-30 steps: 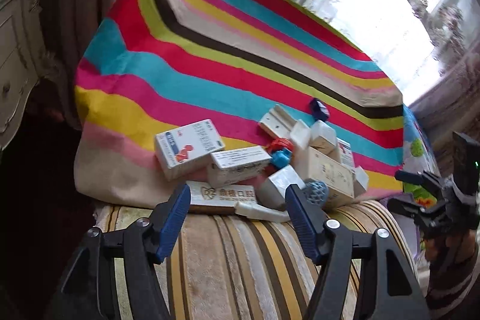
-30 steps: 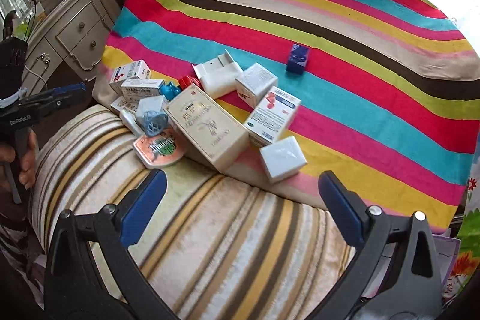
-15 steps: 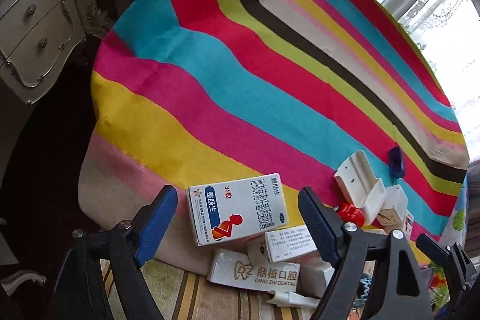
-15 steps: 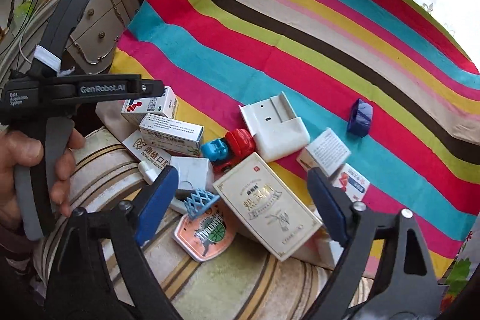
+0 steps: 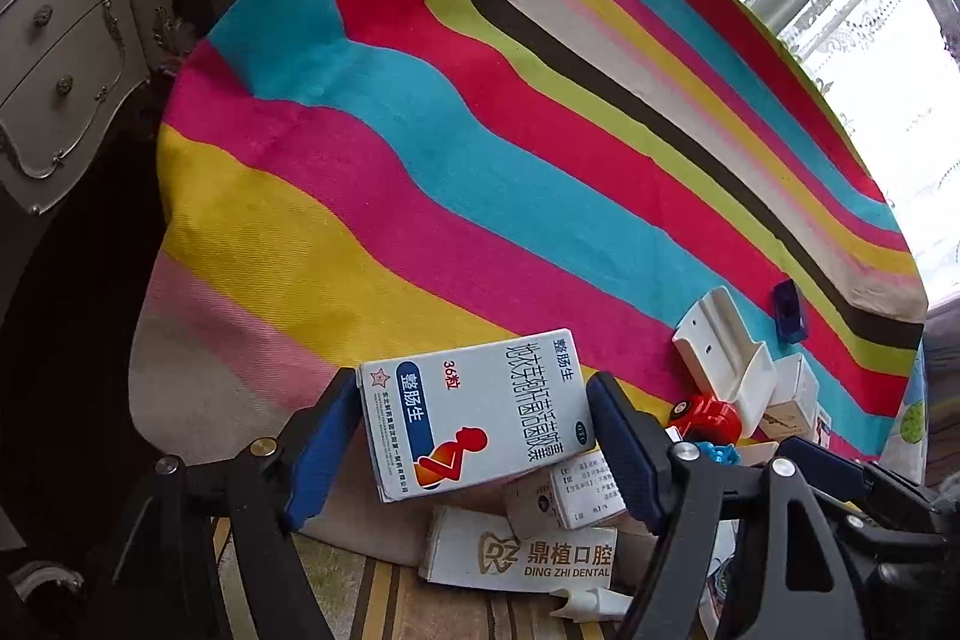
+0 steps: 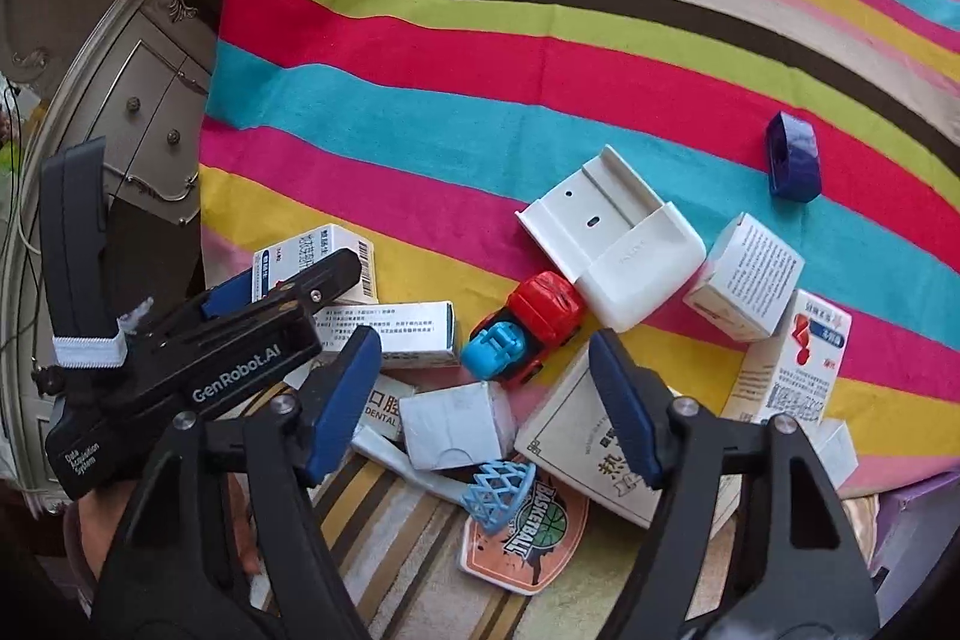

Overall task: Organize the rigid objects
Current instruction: 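Grasp the red-and-blue toy car with the right tool while the left tool holds its box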

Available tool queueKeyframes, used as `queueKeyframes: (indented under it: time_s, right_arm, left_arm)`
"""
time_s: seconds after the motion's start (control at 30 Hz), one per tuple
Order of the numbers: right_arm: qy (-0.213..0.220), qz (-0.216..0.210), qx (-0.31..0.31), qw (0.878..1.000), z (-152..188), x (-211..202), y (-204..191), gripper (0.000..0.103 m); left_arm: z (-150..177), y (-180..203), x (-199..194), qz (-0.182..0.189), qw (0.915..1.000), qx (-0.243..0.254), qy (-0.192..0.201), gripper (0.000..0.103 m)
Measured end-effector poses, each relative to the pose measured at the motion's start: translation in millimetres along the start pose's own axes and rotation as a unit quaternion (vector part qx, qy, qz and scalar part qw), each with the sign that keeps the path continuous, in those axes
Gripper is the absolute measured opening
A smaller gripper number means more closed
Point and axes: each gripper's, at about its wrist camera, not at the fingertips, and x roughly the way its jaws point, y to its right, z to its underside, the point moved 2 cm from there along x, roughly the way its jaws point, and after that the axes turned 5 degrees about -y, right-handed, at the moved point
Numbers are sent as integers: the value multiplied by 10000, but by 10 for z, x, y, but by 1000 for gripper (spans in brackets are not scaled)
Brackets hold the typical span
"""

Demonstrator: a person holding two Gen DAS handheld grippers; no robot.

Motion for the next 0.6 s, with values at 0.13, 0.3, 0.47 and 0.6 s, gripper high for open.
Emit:
queueKeyframes:
  time_s: [0.13, 0.3, 0.47, 0.6]
  right_arm:
    - [-114, -72, 231, 9996, -53, -15, 26, 68]
    - [-296, -236, 574, 9976, -98, 19, 6, 55]
    - [-483, -293, 1151, 9917, -122, 61, 37, 47]
    - [-696, -136, 1606, 9845, -104, 151, 70, 47]
  left_arm:
    - [39, -93, -44, 158, 9997, -178, 94, 76]
    - [96, -169, -61, 306, 9989, -322, 126, 76]
    - [0, -154, 24, 402, 9984, -382, 145, 76]
    - [6, -156, 40, 483, 9978, -413, 163, 76]
